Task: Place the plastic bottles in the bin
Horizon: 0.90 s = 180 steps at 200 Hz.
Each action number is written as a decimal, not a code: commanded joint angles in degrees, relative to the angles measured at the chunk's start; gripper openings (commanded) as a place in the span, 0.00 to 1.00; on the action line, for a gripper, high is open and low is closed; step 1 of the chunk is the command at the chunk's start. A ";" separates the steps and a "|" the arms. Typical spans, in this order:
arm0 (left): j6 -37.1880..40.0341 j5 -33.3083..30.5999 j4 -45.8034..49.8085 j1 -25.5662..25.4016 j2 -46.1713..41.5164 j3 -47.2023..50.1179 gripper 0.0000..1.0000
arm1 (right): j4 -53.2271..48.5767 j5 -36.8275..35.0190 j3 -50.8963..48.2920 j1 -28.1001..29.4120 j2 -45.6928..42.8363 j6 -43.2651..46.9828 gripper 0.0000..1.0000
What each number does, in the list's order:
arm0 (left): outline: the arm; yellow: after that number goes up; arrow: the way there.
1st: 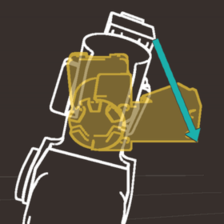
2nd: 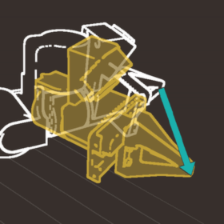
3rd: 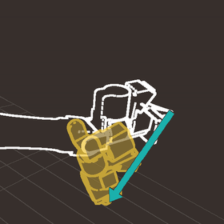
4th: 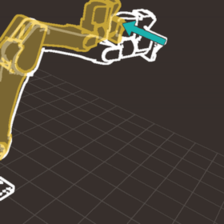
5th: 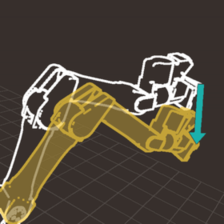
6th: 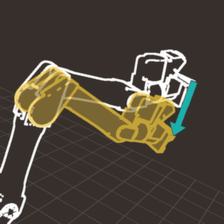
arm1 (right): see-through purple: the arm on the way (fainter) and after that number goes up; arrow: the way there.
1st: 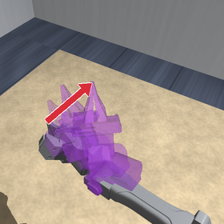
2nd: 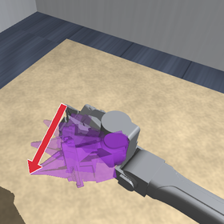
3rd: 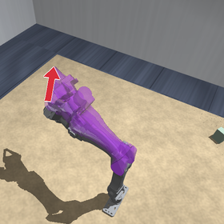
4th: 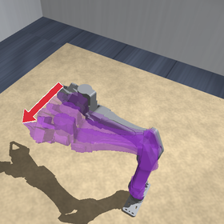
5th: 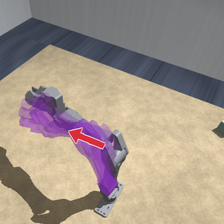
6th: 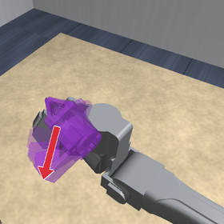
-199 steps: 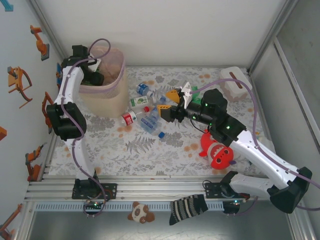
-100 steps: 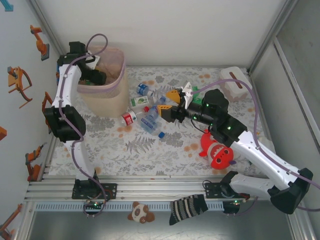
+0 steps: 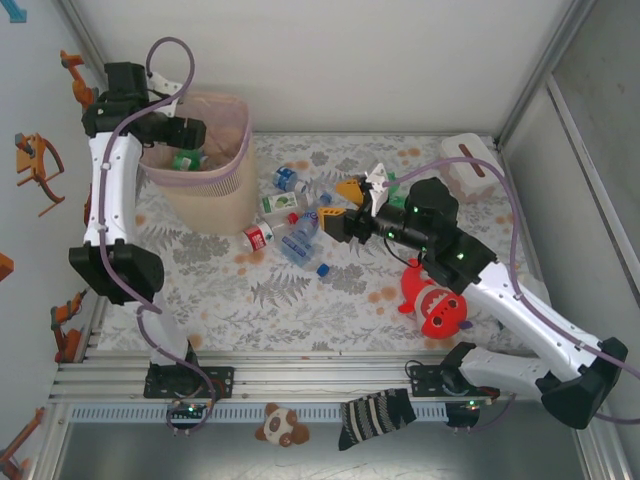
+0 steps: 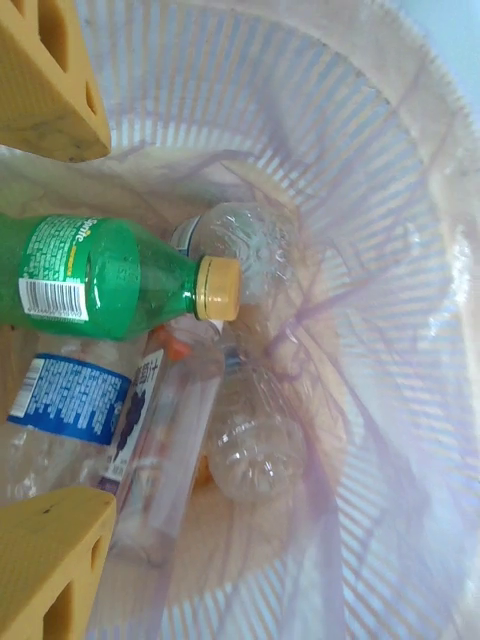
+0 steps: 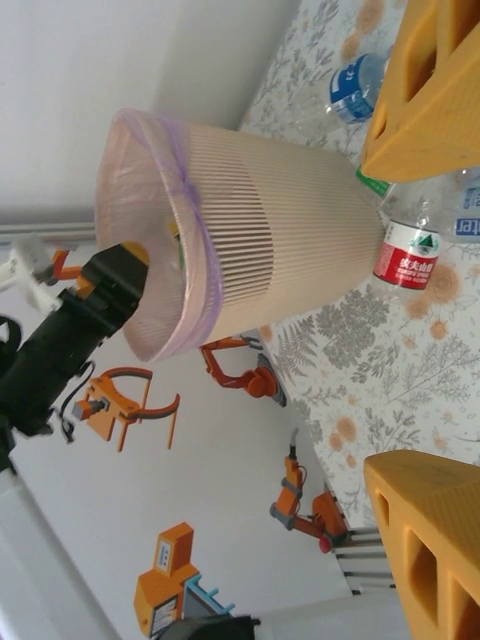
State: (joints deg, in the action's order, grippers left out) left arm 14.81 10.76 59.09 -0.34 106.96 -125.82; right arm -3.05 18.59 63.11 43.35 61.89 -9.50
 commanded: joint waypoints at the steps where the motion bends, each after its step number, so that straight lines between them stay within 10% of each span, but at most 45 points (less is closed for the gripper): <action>1: -2.40 5.28 -1.40 0.34 -4.56 2.93 0.80 | -3.27 -4.19 3.85 0.42 1.27 -0.85 0.69; 65: -7.50 12.53 -13.51 0.95 -18.79 22.50 0.80 | -16.61 -7.45 15.35 -0.93 12.89 5.76 0.67; 180: -10.63 18.78 -34.20 1.25 -35.40 48.75 0.80 | -18.47 7.89 35.96 -14.40 48.40 17.26 0.54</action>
State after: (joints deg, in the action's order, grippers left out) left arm 4.47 27.18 29.67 0.58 73.78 -78.72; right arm -20.84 22.20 93.95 30.35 104.92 3.99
